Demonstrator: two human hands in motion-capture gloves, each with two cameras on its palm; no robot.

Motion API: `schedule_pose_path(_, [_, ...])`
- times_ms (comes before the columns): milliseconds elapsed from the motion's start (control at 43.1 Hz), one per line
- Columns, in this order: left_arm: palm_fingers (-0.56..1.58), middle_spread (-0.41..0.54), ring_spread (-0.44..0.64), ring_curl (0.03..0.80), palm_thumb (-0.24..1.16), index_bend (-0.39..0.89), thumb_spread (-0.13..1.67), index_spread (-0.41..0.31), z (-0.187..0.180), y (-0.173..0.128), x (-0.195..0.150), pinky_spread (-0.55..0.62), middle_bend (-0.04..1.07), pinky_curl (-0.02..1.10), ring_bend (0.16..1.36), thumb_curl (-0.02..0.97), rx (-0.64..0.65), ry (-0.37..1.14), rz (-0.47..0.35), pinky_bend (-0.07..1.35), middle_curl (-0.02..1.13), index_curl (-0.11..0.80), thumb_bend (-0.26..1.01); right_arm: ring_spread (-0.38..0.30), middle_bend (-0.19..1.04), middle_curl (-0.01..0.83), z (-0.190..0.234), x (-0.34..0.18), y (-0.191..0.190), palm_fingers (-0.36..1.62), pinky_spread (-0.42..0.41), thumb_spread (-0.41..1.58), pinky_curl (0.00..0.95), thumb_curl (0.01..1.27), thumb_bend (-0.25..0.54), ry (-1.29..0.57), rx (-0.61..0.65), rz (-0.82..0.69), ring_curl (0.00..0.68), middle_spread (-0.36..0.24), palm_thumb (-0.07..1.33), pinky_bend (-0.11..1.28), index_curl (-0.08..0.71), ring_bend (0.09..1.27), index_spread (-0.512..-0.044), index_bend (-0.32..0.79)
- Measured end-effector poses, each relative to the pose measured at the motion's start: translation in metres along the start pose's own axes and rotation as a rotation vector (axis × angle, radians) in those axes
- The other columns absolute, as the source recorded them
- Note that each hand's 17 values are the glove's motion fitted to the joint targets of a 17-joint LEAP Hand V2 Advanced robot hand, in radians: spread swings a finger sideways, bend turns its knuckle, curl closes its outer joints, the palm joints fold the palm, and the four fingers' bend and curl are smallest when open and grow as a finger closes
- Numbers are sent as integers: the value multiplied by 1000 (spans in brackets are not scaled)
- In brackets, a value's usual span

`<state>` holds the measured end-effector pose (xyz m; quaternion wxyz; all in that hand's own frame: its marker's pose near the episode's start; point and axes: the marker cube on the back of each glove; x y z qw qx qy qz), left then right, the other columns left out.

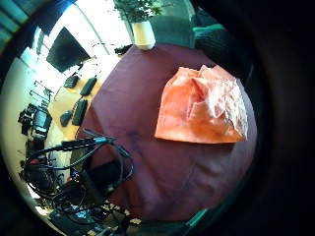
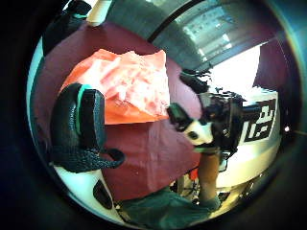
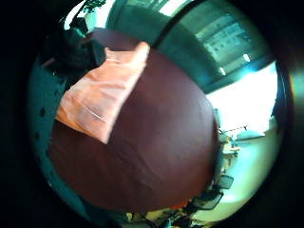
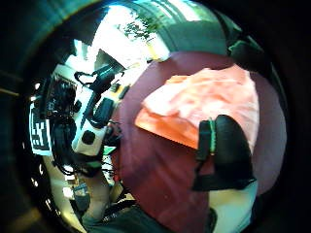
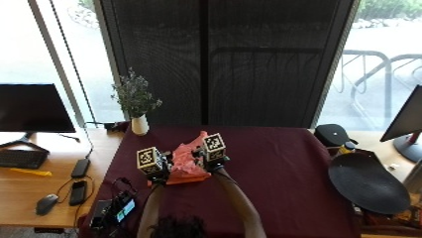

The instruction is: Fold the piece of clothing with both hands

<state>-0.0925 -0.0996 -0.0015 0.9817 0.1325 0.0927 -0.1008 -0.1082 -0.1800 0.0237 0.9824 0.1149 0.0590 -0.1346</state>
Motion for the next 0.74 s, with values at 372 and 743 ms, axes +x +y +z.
schedule_pose_path(372, [568,-66,92,347,468,144,1401,-136,-10,2,46,279,193,366,437,294,-19,-22,113,227,430,349,-5,5,167,338,-44,107,58,535,217,1229,305,449,-34,87,-74,258,321,-139,608,502,316,282,-334,188])
schedule_pose_path(743, [562,-73,101,346,446,142,1370,-136,1,7,70,280,189,379,434,297,-75,-67,179,225,427,349,-11,88,153,317,-70,136,105,416,279,1270,323,418,-13,-5,-200,372,314,-78,554,528,322,240,-348,153])
